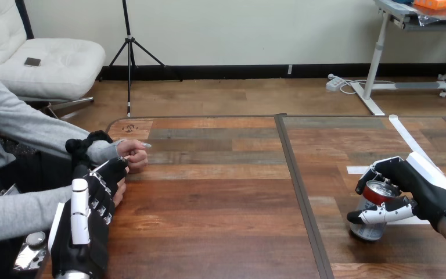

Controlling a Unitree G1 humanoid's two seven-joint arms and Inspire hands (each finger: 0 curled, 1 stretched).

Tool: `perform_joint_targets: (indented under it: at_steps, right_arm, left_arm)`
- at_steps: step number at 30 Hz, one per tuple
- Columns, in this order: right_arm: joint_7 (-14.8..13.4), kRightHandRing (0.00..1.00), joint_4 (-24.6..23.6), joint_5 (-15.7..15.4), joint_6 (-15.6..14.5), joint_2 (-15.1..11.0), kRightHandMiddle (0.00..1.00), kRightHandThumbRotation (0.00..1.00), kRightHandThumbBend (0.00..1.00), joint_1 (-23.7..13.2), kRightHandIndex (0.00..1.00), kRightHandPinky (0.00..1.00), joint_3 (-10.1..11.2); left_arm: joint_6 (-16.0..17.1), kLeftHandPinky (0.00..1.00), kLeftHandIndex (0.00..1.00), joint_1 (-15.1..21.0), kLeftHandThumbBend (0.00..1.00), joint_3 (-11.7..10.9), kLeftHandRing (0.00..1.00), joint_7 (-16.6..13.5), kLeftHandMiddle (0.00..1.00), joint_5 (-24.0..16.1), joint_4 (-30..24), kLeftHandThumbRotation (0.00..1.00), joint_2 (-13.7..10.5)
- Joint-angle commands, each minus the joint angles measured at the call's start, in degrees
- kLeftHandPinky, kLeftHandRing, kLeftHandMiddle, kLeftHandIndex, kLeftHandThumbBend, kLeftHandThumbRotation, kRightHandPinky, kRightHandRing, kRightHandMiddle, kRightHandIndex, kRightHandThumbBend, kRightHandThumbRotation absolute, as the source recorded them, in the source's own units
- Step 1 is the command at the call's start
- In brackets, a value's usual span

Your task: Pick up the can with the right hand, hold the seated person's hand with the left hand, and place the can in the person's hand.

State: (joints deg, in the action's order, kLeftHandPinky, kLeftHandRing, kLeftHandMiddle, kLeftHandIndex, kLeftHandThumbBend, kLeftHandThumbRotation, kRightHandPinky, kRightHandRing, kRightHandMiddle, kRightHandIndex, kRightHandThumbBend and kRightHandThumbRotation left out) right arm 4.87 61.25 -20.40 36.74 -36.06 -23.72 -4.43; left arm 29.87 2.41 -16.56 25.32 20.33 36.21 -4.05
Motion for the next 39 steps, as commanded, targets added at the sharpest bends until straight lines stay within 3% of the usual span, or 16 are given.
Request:
perform_joint_targets:
  at_steps: [1,14,24,30,39]
  right_arm:
    - [-0.12,0.38,-4.62,0.25,2.31,-1.95,0.43,0.00,0.79,-3.58,0.45,0.36,0.05]
    - [-1.51,0.36,-6.40,-1.78,3.54,-2.81,0.41,0.00,0.81,-3.72,0.44,0.34,-0.47]
    - [0.72,0.37,-8.67,-1.11,3.86,-3.25,0.42,0.00,0.80,-3.90,0.44,0.34,0.24]
    - [0.90,0.37,-9.67,-0.95,5.25,-3.51,0.41,0.00,0.81,-4.04,0.43,0.33,0.53]
    - [0.89,0.35,-11.80,-1.95,4.86,-4.08,0.40,0.00,0.81,-4.32,0.43,0.32,0.38]
  left_arm:
    - [1.05,0.98,0.71,2.47,0.51,0.54,0.90,0.07,0.83,-0.31,-3.18,1.00,-0.49]
    - [0.99,0.97,0.71,2.15,0.50,0.79,0.89,-0.54,0.82,-1.25,-3.81,1.00,-0.56]
    - [1.20,0.97,0.70,2.11,0.47,0.87,0.88,-0.64,0.81,-1.25,-3.97,1.00,-0.40]
    - [1.30,0.97,0.70,2.02,0.47,0.95,0.88,-0.83,0.81,-1.51,-3.98,1.00,-0.43]
    - [0.81,0.97,0.70,2.06,0.48,0.78,0.88,-0.56,0.82,-0.66,-4.08,1.00,-0.11]
